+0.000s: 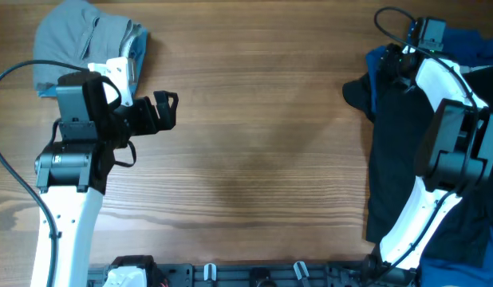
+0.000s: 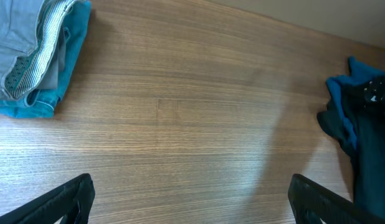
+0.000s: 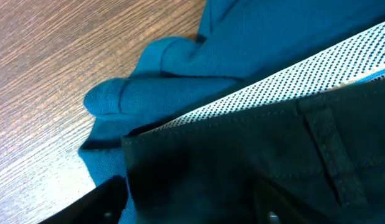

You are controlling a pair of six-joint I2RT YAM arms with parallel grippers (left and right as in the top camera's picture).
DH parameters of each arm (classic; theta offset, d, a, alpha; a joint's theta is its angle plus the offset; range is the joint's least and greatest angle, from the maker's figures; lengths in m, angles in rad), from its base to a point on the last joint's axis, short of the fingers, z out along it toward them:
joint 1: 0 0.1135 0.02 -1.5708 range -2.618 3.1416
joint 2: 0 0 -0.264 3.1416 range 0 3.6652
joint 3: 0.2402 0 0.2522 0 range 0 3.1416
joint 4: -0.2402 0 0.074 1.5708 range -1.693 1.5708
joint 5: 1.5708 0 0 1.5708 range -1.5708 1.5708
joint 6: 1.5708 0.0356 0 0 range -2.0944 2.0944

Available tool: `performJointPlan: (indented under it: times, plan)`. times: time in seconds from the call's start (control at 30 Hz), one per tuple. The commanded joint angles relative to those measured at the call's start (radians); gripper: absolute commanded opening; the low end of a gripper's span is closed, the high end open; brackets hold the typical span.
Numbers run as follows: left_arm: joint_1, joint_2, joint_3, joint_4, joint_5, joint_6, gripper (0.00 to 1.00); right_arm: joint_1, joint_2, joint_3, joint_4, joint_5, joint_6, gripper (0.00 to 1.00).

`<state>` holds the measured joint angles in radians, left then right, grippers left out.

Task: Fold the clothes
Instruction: 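Grasp the black shorts with the right gripper and drag them to table center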

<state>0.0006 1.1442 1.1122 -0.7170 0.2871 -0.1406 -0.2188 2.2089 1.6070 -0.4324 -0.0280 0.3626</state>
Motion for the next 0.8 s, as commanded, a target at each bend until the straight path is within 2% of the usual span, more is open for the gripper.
performJointPlan:
  times: [0.0,0.07,0.1,0.13,0.23,0.37,0.5,0.53,0.57,0.63,0.7,0.73,0.77]
  plan:
    - [-0.005,0.006,0.020,0.002,0.020,-0.029,1.00,0.008,0.026,0.008,-0.005,0.042,-0.003,0.66]
    - [-0.005,0.006,0.020,0.002,0.020,-0.029,1.00,0.008,0.026,0.008,0.000,0.064,-0.049,0.59]
    - [-0.005,0.006,0.020,0.002,0.020,-0.029,1.00,0.008,0.026,0.008,0.003,0.081,-0.050,0.59]
    - [-0.005,0.006,0.020,0.002,0.020,-0.029,1.00,0.009,0.026,0.008,0.021,0.022,-0.092,0.77]
    - [-0.005,0.006,0.020,0.002,0.020,-0.029,1.00,0.026,0.026,0.008,0.030,0.002,-0.127,0.78]
    - [-0.005,0.006,0.020,0.002,0.020,-0.029,1.00,0.060,0.027,0.008,0.052,0.071,-0.126,0.57]
    - [-0.005,0.006,0.020,0.002,0.020,-0.029,1.00,0.074,0.055,0.008,0.035,0.190,-0.087,0.62]
    - [-0.005,0.006,0.020,0.002,0.020,-0.029,1.00,0.074,0.063,0.008,0.026,0.190,-0.073,0.58]
    - [-0.005,0.006,0.020,0.002,0.020,-0.029,1.00,0.074,0.074,0.008,0.013,0.190,-0.071,0.50]
    - [-0.005,0.006,0.020,0.002,0.020,-0.029,1.00,0.074,0.074,0.009,0.008,0.188,-0.071,0.32]
    - [-0.005,0.006,0.020,0.002,0.020,-0.029,1.00,0.074,0.059,0.009,-0.004,0.189,-0.072,0.08]
    - [-0.005,0.006,0.020,0.002,0.020,-0.029,0.99,0.074,0.034,0.009,-0.023,0.188,-0.074,0.04]
    - [-0.005,0.006,0.020,0.002,0.020,-0.029,0.99,0.074,0.005,0.011,-0.041,0.186,-0.075,0.04]
